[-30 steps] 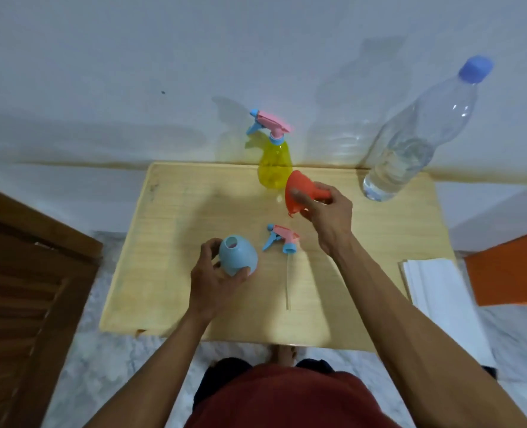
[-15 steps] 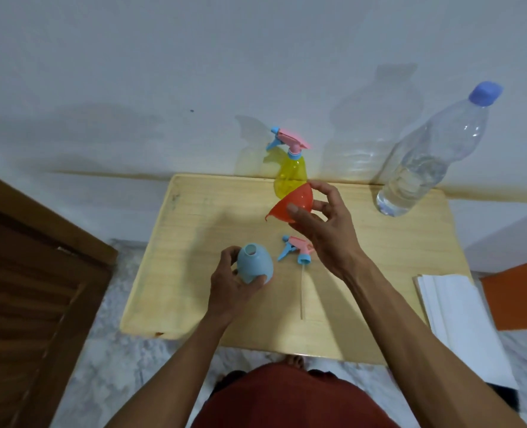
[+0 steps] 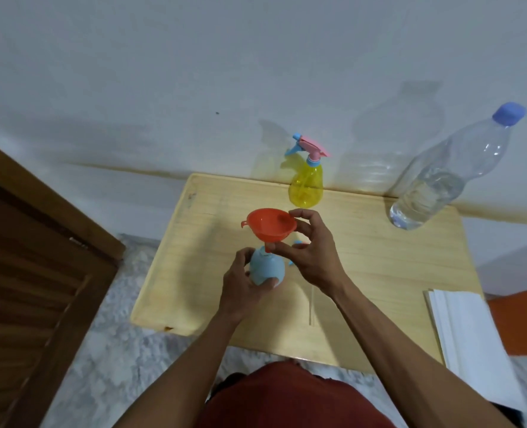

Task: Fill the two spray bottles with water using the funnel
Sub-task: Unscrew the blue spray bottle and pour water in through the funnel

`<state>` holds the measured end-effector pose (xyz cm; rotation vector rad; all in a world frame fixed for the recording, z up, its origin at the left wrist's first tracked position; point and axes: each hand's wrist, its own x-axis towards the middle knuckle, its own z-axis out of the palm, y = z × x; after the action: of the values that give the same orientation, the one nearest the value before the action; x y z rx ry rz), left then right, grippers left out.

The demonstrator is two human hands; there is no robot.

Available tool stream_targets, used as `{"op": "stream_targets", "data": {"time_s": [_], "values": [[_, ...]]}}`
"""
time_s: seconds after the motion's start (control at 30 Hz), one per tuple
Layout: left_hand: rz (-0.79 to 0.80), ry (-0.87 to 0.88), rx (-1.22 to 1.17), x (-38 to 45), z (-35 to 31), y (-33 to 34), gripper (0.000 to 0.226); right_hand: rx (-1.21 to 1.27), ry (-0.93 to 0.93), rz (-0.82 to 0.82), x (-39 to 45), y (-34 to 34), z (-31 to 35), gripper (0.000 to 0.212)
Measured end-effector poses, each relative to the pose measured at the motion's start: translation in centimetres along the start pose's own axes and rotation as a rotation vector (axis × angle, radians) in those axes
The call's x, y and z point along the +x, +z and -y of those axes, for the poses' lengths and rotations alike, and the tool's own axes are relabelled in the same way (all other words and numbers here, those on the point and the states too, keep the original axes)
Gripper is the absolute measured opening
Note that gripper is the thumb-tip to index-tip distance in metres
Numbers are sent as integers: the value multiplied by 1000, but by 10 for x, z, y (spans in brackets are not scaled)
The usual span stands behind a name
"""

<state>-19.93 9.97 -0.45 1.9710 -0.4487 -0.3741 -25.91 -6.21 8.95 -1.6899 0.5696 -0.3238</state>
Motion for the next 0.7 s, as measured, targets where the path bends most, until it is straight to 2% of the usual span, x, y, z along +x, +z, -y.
{"op": "stream_targets", "data": {"time_s": [0.2, 0.37, 0.7], "values": [[18, -2, -1, 0, 1, 1, 77, -62, -19, 34, -4, 3, -10, 78], [22, -23, 4, -1, 3, 1, 91, -103, -27, 68, -7, 4, -16, 79], [33, -40, 57, 1, 1, -1, 86, -145, -80, 41, -16, 1, -14, 80]]}}
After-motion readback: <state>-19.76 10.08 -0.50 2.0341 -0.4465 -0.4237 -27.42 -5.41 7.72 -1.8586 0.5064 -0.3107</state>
